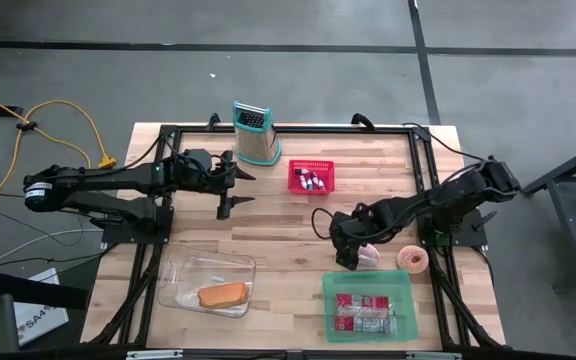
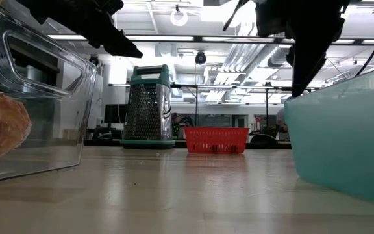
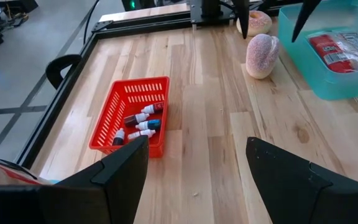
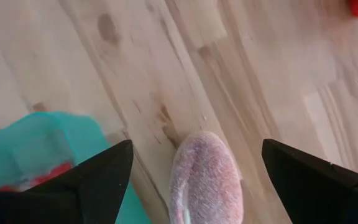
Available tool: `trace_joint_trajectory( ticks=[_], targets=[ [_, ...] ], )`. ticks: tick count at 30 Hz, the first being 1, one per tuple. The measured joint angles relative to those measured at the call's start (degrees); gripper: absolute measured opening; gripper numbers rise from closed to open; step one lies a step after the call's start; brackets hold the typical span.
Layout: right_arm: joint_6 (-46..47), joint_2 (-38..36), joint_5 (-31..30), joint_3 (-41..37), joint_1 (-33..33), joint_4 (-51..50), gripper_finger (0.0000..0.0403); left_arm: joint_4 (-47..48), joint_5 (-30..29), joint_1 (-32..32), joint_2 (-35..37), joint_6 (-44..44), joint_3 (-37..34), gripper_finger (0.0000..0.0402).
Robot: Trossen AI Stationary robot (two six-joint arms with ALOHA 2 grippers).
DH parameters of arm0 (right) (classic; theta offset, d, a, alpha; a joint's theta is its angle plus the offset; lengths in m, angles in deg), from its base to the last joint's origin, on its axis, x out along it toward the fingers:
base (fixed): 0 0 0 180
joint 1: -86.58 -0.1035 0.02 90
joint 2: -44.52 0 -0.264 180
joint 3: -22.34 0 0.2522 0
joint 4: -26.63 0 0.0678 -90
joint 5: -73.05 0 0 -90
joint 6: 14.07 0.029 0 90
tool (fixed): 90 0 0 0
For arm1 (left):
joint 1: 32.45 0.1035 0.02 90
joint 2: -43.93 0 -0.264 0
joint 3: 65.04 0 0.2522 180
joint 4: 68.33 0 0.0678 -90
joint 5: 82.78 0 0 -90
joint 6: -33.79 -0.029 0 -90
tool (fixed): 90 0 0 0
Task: Pick & Place Food Item
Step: Put the bread into the transparent bin
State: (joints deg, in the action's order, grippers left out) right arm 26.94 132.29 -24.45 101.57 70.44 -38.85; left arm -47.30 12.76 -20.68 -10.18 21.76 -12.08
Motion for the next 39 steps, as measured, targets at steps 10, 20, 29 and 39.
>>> trace_joint_trajectory(
  ticks=[10,20,29,39],
  targets=[
    [1.2,2.9,0.2,0.0,1.5,-2.1,0.0346,-0.2,0.0,0.0,0.0,0.0,0.0,0.0262],
    [-0.3,6.8,0.7,-0.1,1.5,-3.8,0.0346,-0.8,0.0,0.0,0.0,0.0,0.0,0.0262],
    [-0.3,10.0,2.6,0.0,1.5,-4.0,0.0346,-1.1,0.0,0.0,0.0,0.0,0.0,0.0262],
    [-0.7,10.2,3.4,0.0,1.7,-4.7,0.0346,-1.1,0.0,0.0,0.0,0.0,0.0,0.0262]
  ],
)
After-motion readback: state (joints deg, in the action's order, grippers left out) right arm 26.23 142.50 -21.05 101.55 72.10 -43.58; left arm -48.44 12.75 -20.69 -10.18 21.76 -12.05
